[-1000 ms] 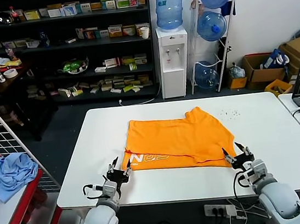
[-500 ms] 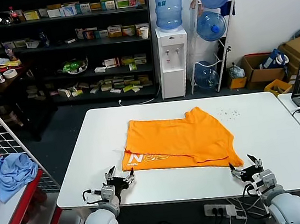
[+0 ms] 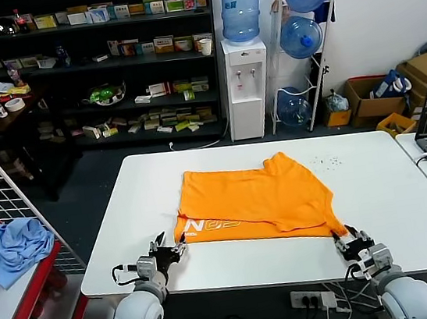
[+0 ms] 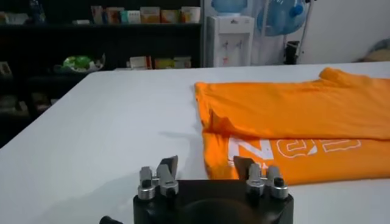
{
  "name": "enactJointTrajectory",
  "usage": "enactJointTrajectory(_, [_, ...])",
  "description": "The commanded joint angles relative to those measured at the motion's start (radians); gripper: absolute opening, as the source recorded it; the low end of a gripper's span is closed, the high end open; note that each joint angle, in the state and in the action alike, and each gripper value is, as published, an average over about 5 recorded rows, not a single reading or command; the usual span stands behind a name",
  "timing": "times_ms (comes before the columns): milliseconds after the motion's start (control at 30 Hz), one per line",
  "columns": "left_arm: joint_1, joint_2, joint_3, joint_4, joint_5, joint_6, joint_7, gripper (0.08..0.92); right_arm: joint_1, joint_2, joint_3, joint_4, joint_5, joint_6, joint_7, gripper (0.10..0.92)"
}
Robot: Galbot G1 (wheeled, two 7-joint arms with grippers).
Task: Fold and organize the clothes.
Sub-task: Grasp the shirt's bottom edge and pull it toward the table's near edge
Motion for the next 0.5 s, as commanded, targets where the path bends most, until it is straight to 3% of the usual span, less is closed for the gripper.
enactJointTrajectory(33, [-0.001,0.002,-0.003,-0.005,-0.037,0.009,0.007,0.561,-0.002,-0.001,0.002,-0.004,0.001,-0.004,0.002,0.328])
enactJointTrajectory(300, [0.048,0.022,-0.007,-0.071,-0.054,0.036,0.010,0.335,-0.049,-0.018,0.011,0.055,0.009,-0.029,0.024,0.132])
enactJointTrajectory(500, [0.068,0.000,-0.022,-0.102,-0.077,0.047,0.003,0.164,-0.079,-0.023,0.017,0.081,0.006,-0.032,0.032,0.126])
